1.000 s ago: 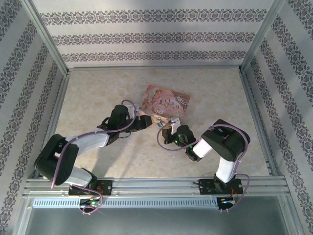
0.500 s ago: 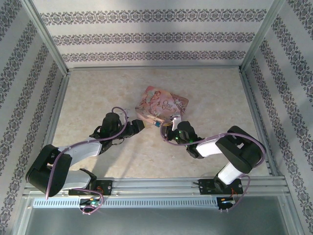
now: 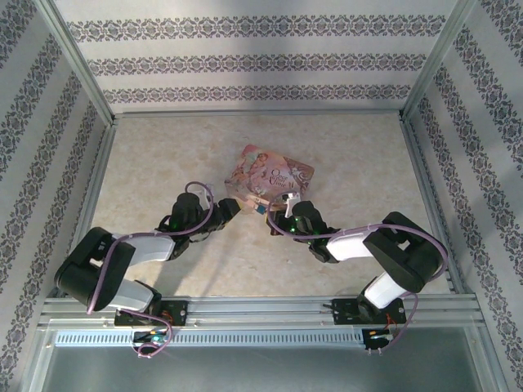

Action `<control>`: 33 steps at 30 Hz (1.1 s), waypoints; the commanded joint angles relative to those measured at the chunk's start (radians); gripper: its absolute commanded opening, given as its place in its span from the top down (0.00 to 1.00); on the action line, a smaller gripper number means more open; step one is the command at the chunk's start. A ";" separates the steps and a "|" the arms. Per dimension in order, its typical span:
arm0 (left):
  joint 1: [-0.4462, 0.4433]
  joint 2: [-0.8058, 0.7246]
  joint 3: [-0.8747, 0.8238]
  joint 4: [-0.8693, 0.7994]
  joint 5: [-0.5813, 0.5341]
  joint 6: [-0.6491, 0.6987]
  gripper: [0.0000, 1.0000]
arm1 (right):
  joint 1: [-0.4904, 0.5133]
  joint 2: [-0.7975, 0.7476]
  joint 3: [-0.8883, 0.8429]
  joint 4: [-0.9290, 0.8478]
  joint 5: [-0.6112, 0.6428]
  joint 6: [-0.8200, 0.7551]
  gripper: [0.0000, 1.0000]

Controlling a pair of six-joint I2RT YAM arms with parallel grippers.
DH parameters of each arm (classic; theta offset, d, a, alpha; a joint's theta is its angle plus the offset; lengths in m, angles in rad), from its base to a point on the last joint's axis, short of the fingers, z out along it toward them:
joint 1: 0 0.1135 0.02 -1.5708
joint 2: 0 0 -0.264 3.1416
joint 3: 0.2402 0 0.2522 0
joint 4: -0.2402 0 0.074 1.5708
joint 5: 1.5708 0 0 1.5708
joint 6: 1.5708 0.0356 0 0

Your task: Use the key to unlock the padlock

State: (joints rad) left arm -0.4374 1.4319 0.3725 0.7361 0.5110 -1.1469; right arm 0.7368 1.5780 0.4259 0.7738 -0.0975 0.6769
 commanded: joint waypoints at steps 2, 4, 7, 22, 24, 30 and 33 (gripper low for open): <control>-0.017 0.028 -0.010 0.101 -0.045 -0.052 0.48 | 0.023 0.011 0.021 0.024 -0.005 0.040 1.00; -0.027 0.041 -0.010 0.120 -0.057 -0.065 0.48 | 0.026 0.010 0.019 0.023 -0.001 0.054 1.00; -0.048 0.068 -0.012 0.154 -0.076 -0.088 0.50 | 0.026 0.005 0.019 0.016 0.002 0.079 1.00; -0.107 0.252 0.037 0.318 -0.093 -0.169 0.59 | 0.031 -0.001 0.017 0.006 -0.005 0.116 1.00; -0.116 0.274 0.047 0.331 -0.093 -0.177 0.59 | 0.032 -0.001 0.019 0.005 -0.008 0.117 1.00; -0.133 0.358 0.060 0.437 -0.101 -0.222 0.60 | 0.030 -0.001 0.020 0.002 -0.011 0.129 1.00; -0.136 0.411 0.068 0.499 -0.107 -0.248 0.61 | 0.032 0.000 0.021 0.001 -0.015 0.135 1.00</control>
State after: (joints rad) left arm -0.5575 1.8091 0.4217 1.1145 0.4164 -1.3563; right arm 0.7509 1.5810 0.4259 0.7685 -0.0948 0.7929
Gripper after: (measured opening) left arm 0.388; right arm 0.051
